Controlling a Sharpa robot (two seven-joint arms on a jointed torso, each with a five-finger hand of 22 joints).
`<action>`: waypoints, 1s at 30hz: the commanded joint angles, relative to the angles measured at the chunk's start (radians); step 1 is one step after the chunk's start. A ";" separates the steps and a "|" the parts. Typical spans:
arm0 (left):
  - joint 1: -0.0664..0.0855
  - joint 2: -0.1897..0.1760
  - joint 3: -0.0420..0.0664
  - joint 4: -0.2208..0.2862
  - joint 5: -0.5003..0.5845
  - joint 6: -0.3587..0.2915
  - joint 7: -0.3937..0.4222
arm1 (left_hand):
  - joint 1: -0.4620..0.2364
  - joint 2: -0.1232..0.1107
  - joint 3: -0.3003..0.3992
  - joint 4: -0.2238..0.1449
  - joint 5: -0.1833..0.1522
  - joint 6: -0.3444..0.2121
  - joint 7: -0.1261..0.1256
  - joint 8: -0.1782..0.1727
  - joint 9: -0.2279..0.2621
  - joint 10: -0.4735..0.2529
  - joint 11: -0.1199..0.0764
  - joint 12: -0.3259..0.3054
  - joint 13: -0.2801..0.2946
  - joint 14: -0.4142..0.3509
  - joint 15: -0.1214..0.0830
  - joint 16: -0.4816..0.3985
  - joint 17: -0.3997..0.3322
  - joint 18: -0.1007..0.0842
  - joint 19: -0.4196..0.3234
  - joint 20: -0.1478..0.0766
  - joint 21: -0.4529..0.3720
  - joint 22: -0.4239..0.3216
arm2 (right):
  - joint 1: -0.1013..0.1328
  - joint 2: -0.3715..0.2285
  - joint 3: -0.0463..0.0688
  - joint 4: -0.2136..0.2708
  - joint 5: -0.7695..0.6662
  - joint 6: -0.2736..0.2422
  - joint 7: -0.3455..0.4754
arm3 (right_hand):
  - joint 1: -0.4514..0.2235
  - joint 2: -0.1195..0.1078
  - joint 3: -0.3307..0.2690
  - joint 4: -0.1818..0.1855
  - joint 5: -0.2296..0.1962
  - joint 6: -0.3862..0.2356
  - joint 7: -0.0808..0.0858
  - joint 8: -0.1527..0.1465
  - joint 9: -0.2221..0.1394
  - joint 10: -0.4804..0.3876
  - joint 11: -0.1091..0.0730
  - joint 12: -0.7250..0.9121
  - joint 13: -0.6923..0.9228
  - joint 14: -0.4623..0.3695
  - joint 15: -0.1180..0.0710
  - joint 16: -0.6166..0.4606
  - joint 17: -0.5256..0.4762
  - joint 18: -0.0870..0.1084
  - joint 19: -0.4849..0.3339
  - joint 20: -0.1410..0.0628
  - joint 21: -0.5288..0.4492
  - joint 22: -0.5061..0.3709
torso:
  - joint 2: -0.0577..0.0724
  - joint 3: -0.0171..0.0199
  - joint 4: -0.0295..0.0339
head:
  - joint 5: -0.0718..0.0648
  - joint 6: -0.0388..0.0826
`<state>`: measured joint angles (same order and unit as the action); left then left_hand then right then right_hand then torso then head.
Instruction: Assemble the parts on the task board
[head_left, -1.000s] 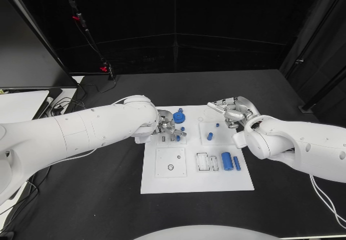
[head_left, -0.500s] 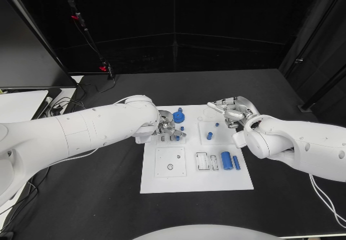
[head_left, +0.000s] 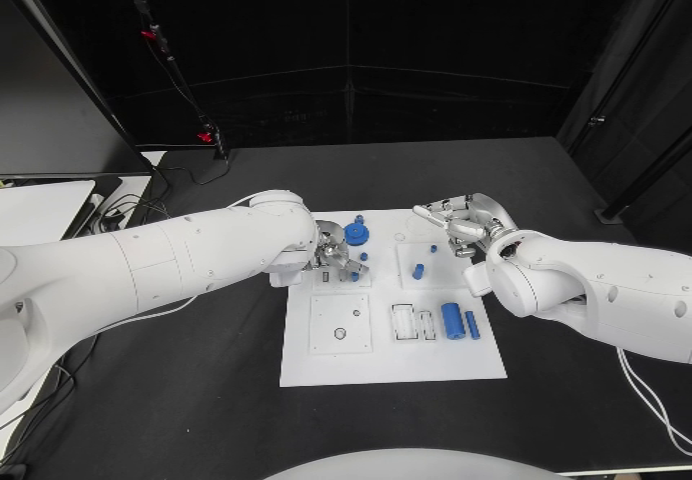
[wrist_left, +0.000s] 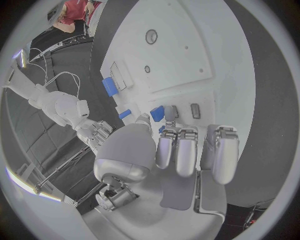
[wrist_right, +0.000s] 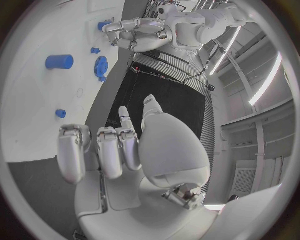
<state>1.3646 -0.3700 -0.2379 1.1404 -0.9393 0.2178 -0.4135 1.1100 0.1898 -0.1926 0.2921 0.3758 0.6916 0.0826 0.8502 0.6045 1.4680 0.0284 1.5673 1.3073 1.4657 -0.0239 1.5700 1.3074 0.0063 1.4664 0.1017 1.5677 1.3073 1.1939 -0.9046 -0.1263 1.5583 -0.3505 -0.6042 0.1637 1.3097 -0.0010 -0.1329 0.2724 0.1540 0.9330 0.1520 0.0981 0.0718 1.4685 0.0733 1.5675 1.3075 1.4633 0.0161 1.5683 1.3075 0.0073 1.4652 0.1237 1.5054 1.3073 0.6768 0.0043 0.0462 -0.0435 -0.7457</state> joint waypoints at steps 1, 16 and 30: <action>0.001 0.002 0.001 -0.002 0.006 0.006 0.000 | 0.008 -0.001 0.004 0.001 0.005 0.005 -0.005 -0.007 0.002 0.103 -0.007 0.003 0.264 0.105 -0.005 0.001 0.263 -0.006 0.104 -0.010 0.003 0.263 | 0.001 0.001 0.000 0.000 -0.009 -0.001 -0.004 | 0.004 0.009 -0.008 0.003 0.006 0.000 0.000 0.002 -0.001 0.102 0.006 0.003 0.263 0.107 0.007 0.002 0.263 0.013 0.051 0.009 0.005 0.230 | 0.000 0.0001 -0.0003 | -0.001 -0.001; 0.000 0.010 0.001 -0.011 0.006 0.001 0.008 | 0.011 -0.004 -0.002 0.000 -0.009 0.010 -0.006 -0.011 0.011 0.103 -0.008 0.003 0.264 0.105 -0.006 0.001 0.263 -0.006 0.104 -0.011 0.003 0.263 | -0.001 0.004 0.000 -0.003 -0.010 -0.005 -0.013 | 0.003 0.010 -0.009 0.004 0.007 0.001 0.000 0.002 -0.001 0.102 0.006 0.003 0.263 0.107 0.007 0.002 0.263 0.013 0.051 0.010 0.005 0.230 | 0.000 0.0004 0.0000 | -0.005 -0.003; -0.001 0.017 0.001 -0.016 0.012 0.001 0.006 | 0.101 -0.006 0.022 -0.002 0.023 0.025 -0.018 -0.034 0.037 0.103 -0.019 0.003 0.264 0.105 -0.014 0.001 0.263 -0.006 0.104 -0.017 0.003 0.263 | -0.004 0.009 0.000 -0.006 -0.010 -0.007 -0.016 | 0.003 0.010 -0.009 0.004 0.007 0.001 0.000 0.002 -0.001 0.102 0.006 0.003 0.263 0.107 0.007 0.002 0.263 0.013 0.051 0.010 0.005 0.230 | 0.000 0.0000 0.0007 | -0.006 -0.005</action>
<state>1.3628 -0.3552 -0.2379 1.1248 -0.9357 0.2163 -0.4118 1.2004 0.1793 -0.1755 0.2921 0.3951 0.7088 0.0656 0.8197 0.6406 1.4662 0.0155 1.5674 1.3109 1.4657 -0.0309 1.5700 1.3074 0.0063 1.4644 0.0923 1.5677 1.3080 1.1889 -0.8962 -0.1265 1.5516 -0.3561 -0.6061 0.1466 1.3097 -0.0010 -0.1362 0.2758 0.1539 0.9329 0.1520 0.0981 0.0718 1.4685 0.0734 1.5675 1.3075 1.4633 0.0161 1.5683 1.3074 0.0073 1.4652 0.1237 1.5053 1.3073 0.6769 0.0047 0.0468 -0.0494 -0.7509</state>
